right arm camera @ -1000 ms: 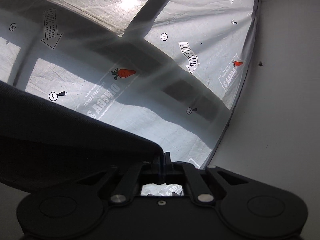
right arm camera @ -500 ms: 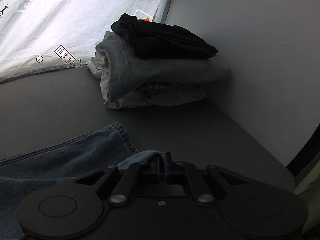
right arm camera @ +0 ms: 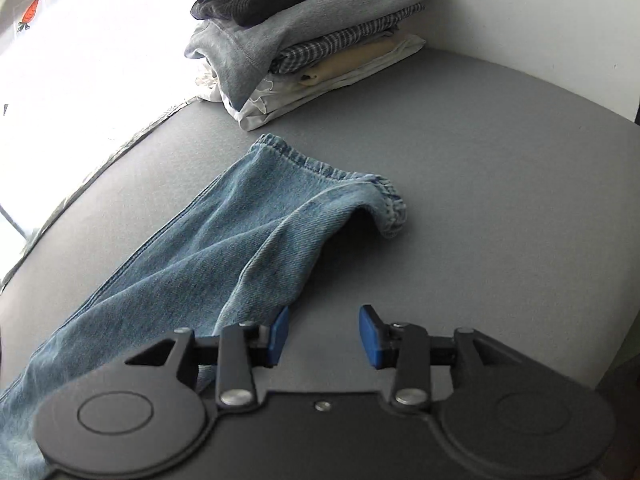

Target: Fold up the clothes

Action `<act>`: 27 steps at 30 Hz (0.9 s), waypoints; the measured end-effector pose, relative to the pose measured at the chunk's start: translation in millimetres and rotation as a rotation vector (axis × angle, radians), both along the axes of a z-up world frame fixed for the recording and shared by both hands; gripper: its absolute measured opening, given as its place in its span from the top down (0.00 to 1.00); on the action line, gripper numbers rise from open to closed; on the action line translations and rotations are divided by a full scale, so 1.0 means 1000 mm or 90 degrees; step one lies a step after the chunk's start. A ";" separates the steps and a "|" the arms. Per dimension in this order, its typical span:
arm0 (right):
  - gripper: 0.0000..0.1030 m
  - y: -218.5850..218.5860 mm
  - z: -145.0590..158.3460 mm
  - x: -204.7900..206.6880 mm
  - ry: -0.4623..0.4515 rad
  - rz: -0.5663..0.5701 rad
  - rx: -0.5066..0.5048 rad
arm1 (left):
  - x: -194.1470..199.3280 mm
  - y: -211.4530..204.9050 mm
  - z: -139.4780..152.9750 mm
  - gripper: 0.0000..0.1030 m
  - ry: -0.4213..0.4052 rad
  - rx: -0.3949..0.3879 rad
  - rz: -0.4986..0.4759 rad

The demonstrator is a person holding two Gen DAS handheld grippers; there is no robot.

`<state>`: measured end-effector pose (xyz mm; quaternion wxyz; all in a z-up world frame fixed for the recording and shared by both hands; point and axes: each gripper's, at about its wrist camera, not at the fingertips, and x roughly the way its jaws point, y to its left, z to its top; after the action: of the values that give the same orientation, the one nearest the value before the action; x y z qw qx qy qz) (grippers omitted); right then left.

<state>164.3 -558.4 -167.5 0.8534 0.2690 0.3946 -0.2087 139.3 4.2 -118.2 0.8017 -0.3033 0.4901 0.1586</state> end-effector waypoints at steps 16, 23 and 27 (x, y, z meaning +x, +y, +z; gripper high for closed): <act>0.19 0.063 0.007 0.025 0.021 0.078 0.064 | -0.030 0.073 -0.023 0.34 0.003 -0.084 0.156; 0.04 0.089 0.006 0.041 0.075 0.079 -0.019 | -0.020 0.104 -0.029 0.28 0.006 -0.086 0.181; 0.01 0.110 0.000 0.049 0.106 0.074 -0.092 | -0.006 0.128 -0.035 0.27 0.006 -0.097 0.198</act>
<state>213.1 -448.3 -167.2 0.8455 0.1655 0.4631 -0.2082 133.5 132.6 -153.4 0.7398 -0.4347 0.4518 0.2442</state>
